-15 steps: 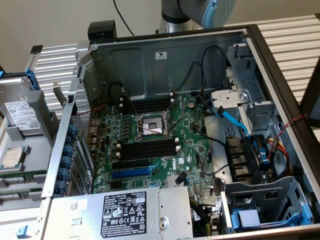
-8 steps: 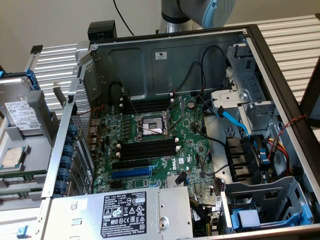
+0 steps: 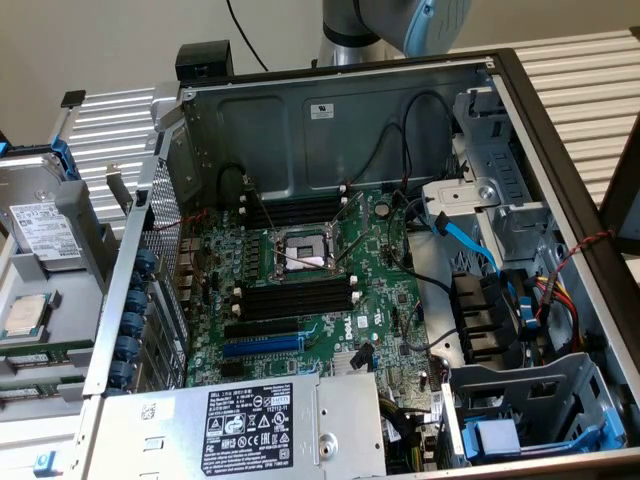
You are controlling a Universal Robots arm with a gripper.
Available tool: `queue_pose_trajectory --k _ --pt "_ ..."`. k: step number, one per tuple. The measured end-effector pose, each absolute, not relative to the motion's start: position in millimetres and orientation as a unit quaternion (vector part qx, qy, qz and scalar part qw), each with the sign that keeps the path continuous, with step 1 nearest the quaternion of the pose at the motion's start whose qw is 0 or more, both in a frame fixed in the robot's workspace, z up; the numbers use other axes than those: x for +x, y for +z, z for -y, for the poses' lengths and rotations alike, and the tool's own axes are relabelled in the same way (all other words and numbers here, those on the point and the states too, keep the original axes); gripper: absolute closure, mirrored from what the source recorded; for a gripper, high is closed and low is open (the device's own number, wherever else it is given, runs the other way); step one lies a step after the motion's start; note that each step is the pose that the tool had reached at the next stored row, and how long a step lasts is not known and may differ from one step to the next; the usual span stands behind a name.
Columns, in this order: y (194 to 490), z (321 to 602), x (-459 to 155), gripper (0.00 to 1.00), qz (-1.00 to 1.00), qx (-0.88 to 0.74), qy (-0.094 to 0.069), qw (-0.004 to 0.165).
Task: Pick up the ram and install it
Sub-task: 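Pick up the ram and move it above insertion slot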
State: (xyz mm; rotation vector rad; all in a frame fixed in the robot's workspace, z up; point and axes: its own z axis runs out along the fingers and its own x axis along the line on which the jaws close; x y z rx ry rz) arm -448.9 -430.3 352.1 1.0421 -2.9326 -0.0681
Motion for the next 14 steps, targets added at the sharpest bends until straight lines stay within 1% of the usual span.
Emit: queue_pose_trajectory --k 14 --pt "349.6 430.3 -448.9 0.9 0.892 0.452 -0.02 0.017"
